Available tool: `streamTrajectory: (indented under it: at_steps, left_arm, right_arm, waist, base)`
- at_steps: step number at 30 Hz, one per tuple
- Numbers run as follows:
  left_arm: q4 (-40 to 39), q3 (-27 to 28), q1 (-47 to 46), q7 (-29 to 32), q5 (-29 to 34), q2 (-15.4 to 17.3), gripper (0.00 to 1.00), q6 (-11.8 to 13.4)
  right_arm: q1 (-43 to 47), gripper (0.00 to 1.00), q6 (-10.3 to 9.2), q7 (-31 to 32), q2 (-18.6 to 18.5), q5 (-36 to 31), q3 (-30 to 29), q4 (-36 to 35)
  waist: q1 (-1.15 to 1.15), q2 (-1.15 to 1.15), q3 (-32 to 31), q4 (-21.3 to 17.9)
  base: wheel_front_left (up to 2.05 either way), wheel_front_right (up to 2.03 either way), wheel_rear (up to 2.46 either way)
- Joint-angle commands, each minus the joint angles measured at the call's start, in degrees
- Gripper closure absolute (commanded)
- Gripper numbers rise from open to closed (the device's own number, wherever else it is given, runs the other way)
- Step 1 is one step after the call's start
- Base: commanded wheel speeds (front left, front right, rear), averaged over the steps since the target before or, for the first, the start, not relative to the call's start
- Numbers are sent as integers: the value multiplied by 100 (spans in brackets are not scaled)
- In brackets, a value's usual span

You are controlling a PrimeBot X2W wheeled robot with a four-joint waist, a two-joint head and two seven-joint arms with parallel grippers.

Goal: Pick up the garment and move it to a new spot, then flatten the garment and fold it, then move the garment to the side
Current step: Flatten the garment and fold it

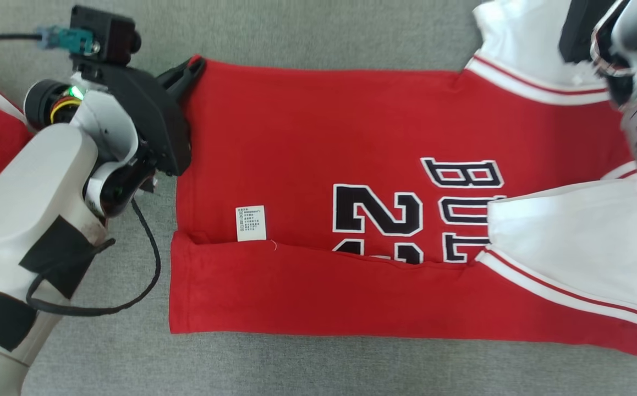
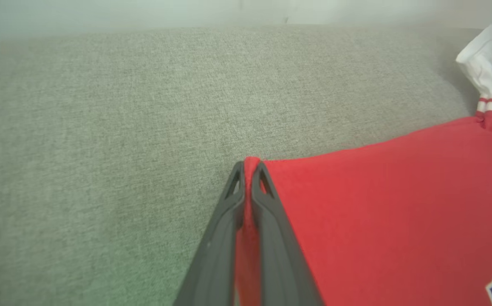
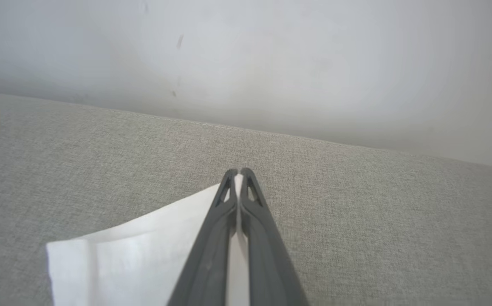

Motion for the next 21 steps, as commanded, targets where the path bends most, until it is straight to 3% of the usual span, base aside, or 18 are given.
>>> streamTrajectory:
  at_steps: [1, 9, 21]
  left_arm:
    - [42, 41, 87, -95, 18, 25, 100, 13]
    - [252, 28, 507, -546, -8, -46, 100, 26]
    - [84, 78, 1489, -1357, -78, -29, 100, 178]
  right_arm:
    - [150, 100, -14, -100, 23, 91, -6, -34]
    - [949, 100, -14, -661, -28, 725, 256, -607]
    - [3142, 100, -14, -1258, -598, 2042, 686, -2844]
  waist:
    - [0, -1, -197, -107]
    - [0, -1, -687, -316]
    - [0, -1, -1318, -594]
  base:
    - [0, 0, 0]
    - [0, 0, 0]
    - [0, 0, 0]
